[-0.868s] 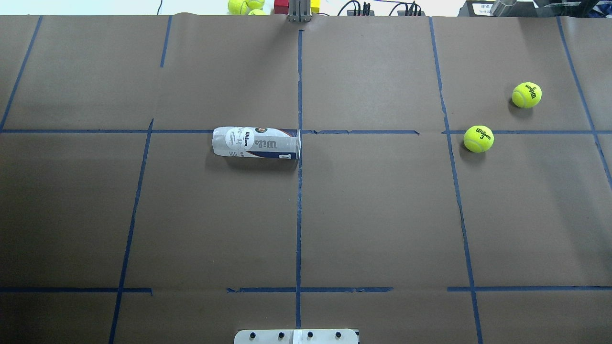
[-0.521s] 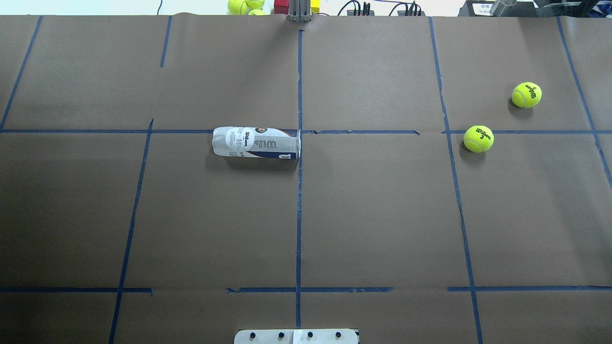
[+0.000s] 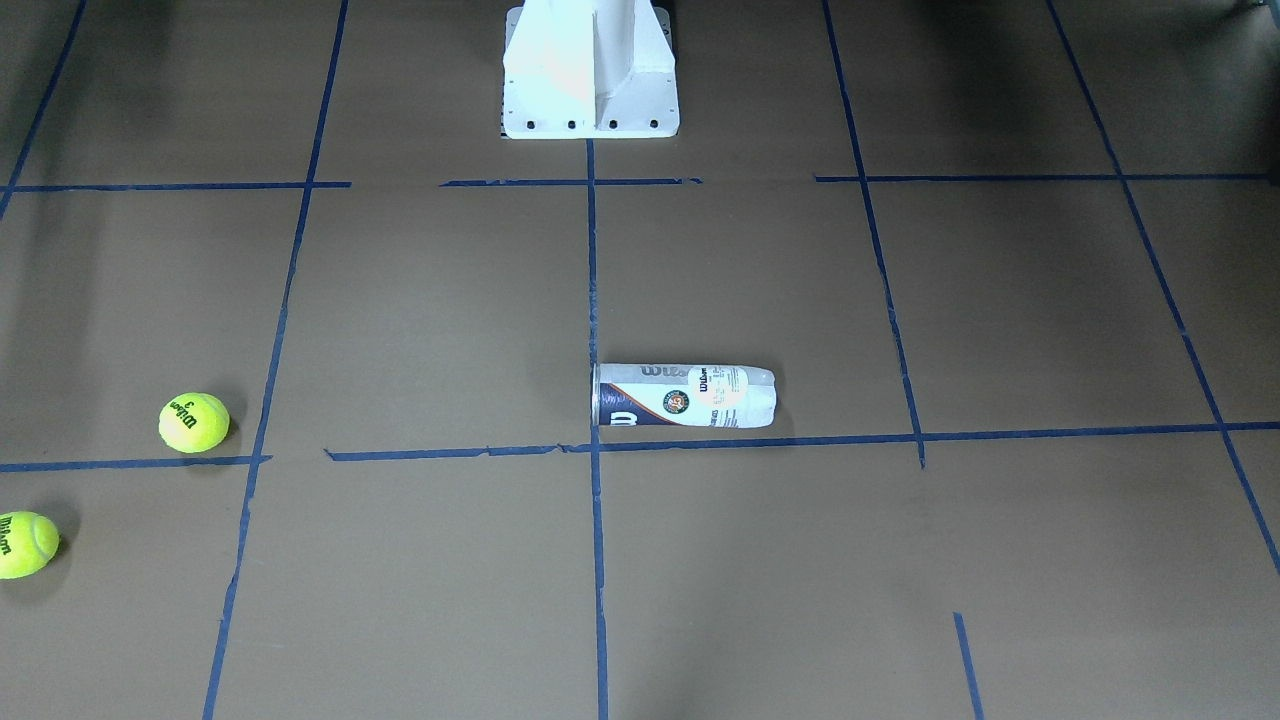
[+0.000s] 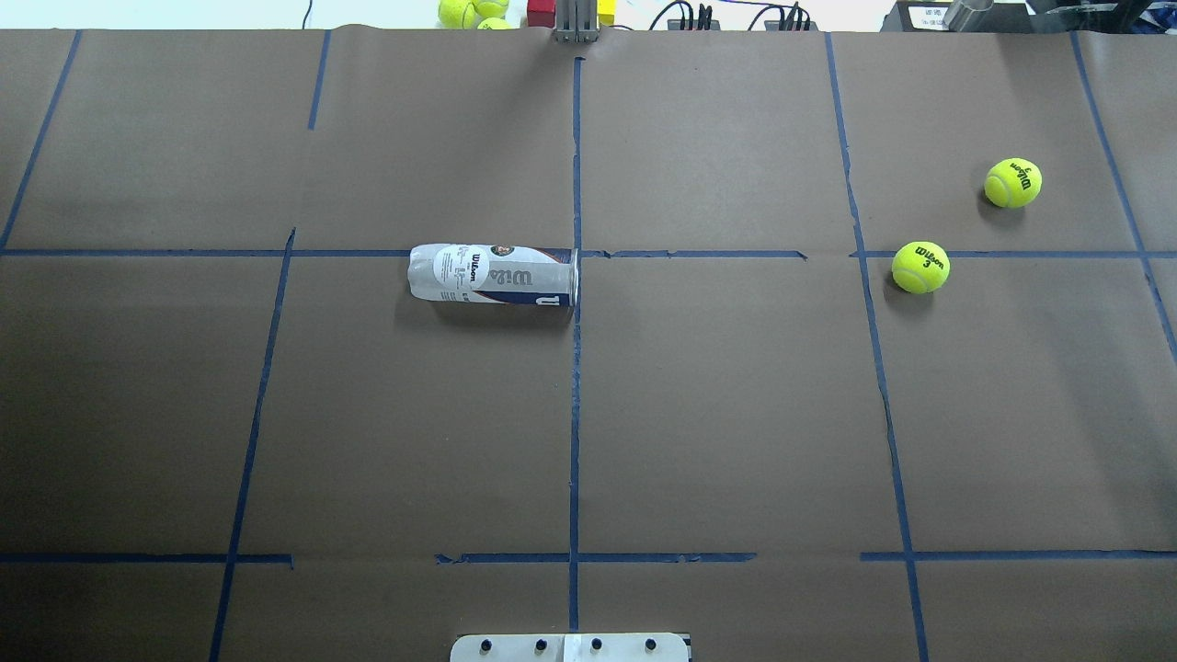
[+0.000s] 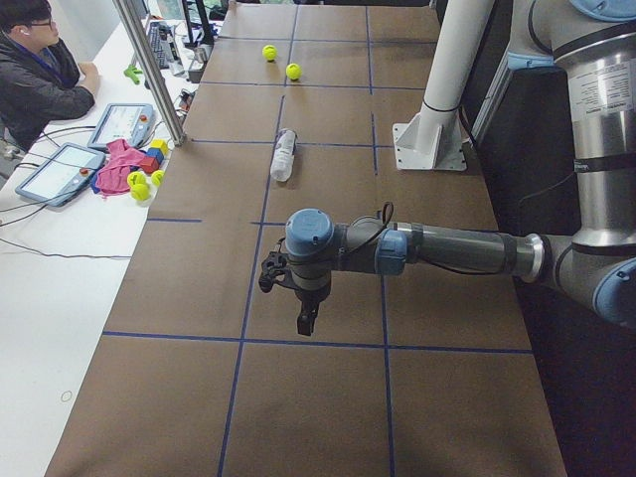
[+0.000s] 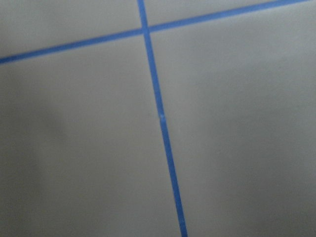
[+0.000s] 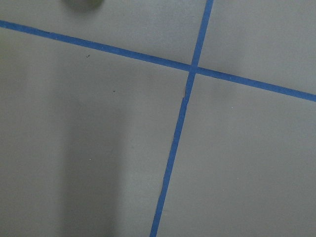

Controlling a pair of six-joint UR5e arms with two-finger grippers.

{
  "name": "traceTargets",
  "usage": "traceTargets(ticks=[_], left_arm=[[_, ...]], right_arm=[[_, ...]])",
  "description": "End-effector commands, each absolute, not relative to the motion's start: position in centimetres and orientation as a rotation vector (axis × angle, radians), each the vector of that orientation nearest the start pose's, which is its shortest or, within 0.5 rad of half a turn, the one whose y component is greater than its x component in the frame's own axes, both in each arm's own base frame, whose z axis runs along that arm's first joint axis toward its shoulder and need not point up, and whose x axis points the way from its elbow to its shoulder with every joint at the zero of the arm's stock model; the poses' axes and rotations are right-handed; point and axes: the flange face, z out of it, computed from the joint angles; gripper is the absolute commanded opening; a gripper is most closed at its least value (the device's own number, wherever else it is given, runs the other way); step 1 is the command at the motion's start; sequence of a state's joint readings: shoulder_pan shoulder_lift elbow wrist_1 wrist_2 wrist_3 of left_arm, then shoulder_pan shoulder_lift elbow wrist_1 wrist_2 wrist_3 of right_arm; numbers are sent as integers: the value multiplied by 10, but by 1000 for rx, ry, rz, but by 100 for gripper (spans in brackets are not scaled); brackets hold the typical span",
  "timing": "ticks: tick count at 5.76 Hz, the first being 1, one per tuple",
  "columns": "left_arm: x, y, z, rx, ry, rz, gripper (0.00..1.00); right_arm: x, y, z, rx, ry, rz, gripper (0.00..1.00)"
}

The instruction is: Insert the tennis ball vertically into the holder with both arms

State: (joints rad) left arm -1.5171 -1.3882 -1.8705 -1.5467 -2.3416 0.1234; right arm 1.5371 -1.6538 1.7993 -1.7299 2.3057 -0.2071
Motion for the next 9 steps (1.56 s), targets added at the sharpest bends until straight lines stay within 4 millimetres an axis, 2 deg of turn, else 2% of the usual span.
traceTargets(ticks=[1, 2, 4, 5, 6, 7, 8, 9], left_arm=[[-38, -459, 549, 231, 765, 260, 100], [-38, -470, 536, 292, 764, 278, 100], [-30, -492, 477, 370, 824, 245, 100], [12, -512, 425, 433, 846, 363, 100], [76, -517, 370, 487, 876, 515, 100], [124, -526, 318, 544, 904, 620, 100], [166, -523, 293, 566, 918, 708, 100], [212, -523, 245, 654, 862, 773, 100]], right_arm=[[51, -454, 604, 52, -736, -225, 100], [51, -455, 602, 55, -737, -226, 100], [51, -455, 602, 57, -739, -227, 100], [51, -455, 602, 57, -739, -227, 100], [51, -455, 603, 54, -739, -226, 100], [51, -455, 603, 52, -739, -225, 100], [51, -455, 603, 53, -741, -225, 100], [51, -455, 604, 51, -744, -224, 100]])
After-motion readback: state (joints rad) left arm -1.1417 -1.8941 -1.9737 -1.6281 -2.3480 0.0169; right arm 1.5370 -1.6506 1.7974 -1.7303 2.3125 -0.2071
